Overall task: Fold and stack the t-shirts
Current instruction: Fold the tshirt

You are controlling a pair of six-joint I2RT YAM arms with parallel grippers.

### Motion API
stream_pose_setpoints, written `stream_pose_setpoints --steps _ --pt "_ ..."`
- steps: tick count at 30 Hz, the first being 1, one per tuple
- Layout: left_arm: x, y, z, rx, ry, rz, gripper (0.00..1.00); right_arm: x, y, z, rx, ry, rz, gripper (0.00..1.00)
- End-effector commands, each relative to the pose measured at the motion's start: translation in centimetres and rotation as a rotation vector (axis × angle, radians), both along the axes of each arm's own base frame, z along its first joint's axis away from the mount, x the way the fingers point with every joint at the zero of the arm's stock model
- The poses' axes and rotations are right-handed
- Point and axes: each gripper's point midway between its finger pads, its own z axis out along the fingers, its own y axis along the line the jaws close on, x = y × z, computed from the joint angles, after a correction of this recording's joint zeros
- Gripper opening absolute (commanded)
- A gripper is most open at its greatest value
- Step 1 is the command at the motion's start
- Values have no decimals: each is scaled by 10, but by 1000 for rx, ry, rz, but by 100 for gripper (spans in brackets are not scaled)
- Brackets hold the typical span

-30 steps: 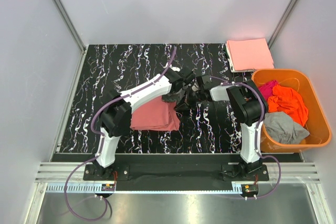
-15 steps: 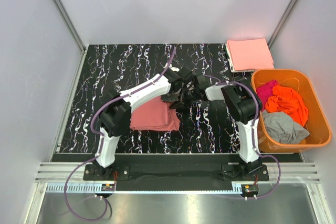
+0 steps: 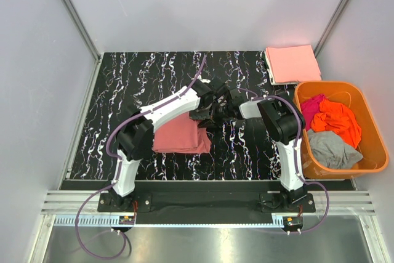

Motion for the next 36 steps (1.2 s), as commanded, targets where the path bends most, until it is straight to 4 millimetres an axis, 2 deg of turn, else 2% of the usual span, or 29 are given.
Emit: stream_pose_setpoints --steps 1,5,7,12,18,25,30,36 --pt "7 -21 30 -125 -39 1 0 -1 -14 -31 -147 28 -51 0" --pt "10 -31 33 -161 -35 4 0 -6 -27 -38 -232 38 -74 0" --pt "12 -34 34 -166 -34 -6 0 -6 -28 -39 -238 37 -76 0" --pt "6 -38 21 -173 11 -6 0 -5 -28 -40 -241 38 -72 0" --pt "3 -43 20 -188 29 -12 0 -8 -29 -45 -251 53 -76 0" --pt "6 -53 11 -200 57 -35 0 -10 -34 -50 -271 59 -81 0" --pt "9 -58 15 -215 46 -41 0 -12 -34 -53 -273 69 -78 0" --pt "3 -60 -1 -209 93 -46 0 -14 -35 -54 -274 75 -79 0"
